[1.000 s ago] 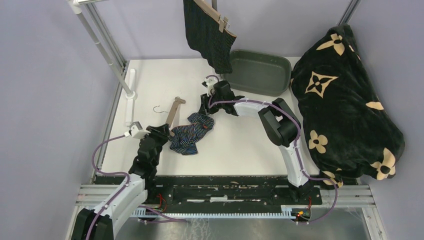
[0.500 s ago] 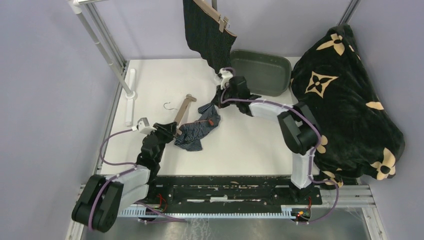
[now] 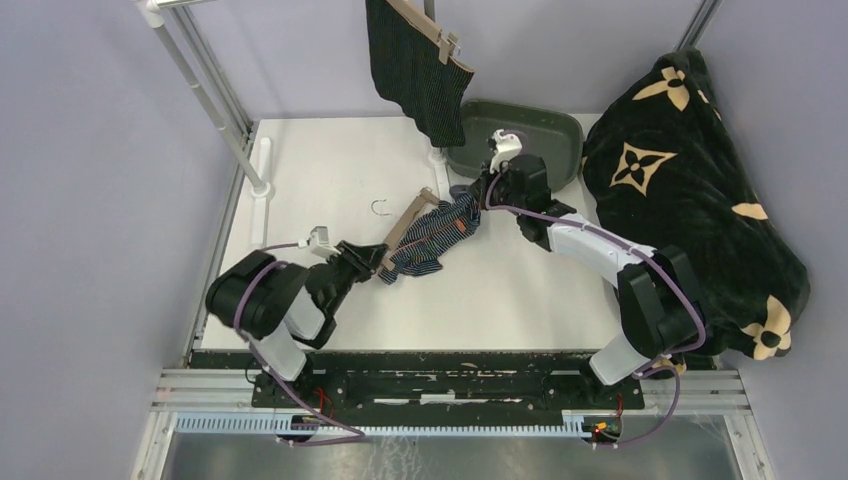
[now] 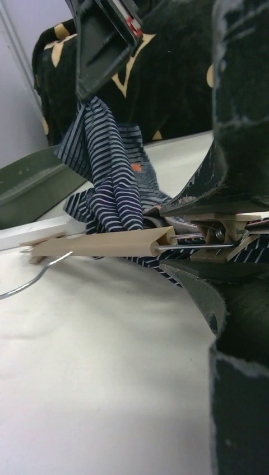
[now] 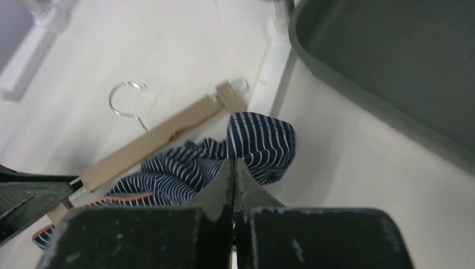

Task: Clip the underwear to the hanger
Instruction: Open the clamp at the hanger.

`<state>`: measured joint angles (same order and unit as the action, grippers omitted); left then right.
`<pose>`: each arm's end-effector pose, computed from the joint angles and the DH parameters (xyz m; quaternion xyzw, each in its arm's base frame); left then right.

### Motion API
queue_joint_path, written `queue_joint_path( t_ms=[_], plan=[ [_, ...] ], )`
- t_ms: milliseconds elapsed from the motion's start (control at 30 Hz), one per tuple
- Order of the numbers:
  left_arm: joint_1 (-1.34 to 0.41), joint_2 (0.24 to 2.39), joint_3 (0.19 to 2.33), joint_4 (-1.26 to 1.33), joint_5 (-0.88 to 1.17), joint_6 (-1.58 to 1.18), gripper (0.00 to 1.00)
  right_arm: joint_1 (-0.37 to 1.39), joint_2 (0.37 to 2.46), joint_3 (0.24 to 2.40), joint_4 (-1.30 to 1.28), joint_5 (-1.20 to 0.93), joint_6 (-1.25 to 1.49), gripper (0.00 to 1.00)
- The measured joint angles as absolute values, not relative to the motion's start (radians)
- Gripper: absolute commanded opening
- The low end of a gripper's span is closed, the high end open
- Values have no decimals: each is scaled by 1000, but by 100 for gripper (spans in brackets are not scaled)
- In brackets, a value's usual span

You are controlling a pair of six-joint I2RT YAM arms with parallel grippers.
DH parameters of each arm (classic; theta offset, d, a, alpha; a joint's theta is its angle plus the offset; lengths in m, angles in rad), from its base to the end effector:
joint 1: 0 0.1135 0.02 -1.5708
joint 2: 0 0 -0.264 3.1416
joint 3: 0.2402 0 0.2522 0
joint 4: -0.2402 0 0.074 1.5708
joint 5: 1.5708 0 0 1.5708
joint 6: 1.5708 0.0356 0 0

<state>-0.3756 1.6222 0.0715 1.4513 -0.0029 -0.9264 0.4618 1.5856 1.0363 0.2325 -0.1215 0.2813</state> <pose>0.1931 -0.0760 0.1226 -0.2025 0.7132 -0.4058 0.5345 0.3276 0.1679 0.2667 -0.1083 0.8018 0.2584 0.5278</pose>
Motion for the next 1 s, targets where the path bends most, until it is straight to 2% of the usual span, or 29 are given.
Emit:
queue_joint_path(
  t_ms=[133, 233, 367, 467, 700, 733, 833, 1000],
  plan=[
    [-405, 1814, 126, 1533, 41, -969, 10, 462, 1585, 950, 197, -84, 283, 0],
    [-443, 1860, 136, 1534, 42, -969, 13, 462, 1582, 895, 176, -61, 284, 0],
    [-461, 1836, 122, 1534, 27, -968, 14, 462, 1542, 826, 149, -22, 290, 10],
    [-461, 1815, 112, 1534, 24, -968, 14, 462, 1518, 808, 148, 7, 290, 1],
    [-461, 1812, 101, 1534, 15, -968, 18, 462, 1512, 865, 127, 30, 278, 0],
    [-461, 1808, 97, 1534, 9, -968, 20, 462, 1520, 894, 125, 25, 276, 0],
    [-461, 1782, 73, 1533, -10, -967, 35, 462, 1554, 981, 127, -1, 275, 1],
    [-459, 1682, 52, 1525, -46, -952, 49, 462, 1651, 1145, 113, -33, 276, 0]
  ],
)
